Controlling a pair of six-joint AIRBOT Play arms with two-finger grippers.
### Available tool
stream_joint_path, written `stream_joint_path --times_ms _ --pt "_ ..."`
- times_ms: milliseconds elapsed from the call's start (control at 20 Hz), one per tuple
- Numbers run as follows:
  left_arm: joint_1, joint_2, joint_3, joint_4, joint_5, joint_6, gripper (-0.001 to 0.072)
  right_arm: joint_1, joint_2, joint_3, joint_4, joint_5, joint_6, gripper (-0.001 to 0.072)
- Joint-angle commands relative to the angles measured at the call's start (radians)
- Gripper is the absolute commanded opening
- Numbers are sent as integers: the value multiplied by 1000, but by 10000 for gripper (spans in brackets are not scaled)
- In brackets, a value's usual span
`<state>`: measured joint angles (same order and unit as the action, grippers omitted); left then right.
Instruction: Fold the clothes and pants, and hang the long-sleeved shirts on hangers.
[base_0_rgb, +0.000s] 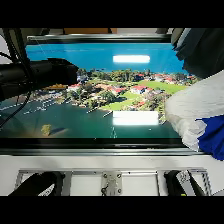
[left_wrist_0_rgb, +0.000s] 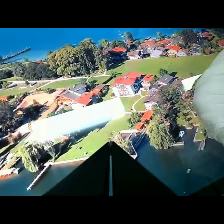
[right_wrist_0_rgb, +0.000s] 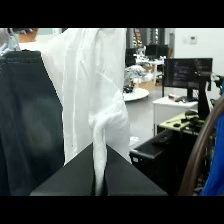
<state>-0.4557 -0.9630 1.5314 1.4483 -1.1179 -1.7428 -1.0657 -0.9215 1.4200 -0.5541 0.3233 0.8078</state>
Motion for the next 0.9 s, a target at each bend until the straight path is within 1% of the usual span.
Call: stream_joint_path --times_ms 0,100,200,350,450,600,850 --pt "1 -1 0 0 0 0 10 -1 -3 2 -186 -48 194 6" --pt "1 0 0 0 0 0 10 -6 -3 13 -229 -46 196 5" --pt "1 0 0 0 0 0 10 -31 -3 23 -232 -46 197 5" --pt "1 -3 0 0 0 0 11 -110 -2 26 -232 -43 287 5" --pt "1 -3 0 -1 0 0 10 -174 -3 26 -232 2 323 5" --pt "1 -3 0 -1 0 0 10 -222 -8 26 -233 78 323 5" --pt "0 -3 0 -3 0 -1 10 -225 -8 32 -232 86 323 5"
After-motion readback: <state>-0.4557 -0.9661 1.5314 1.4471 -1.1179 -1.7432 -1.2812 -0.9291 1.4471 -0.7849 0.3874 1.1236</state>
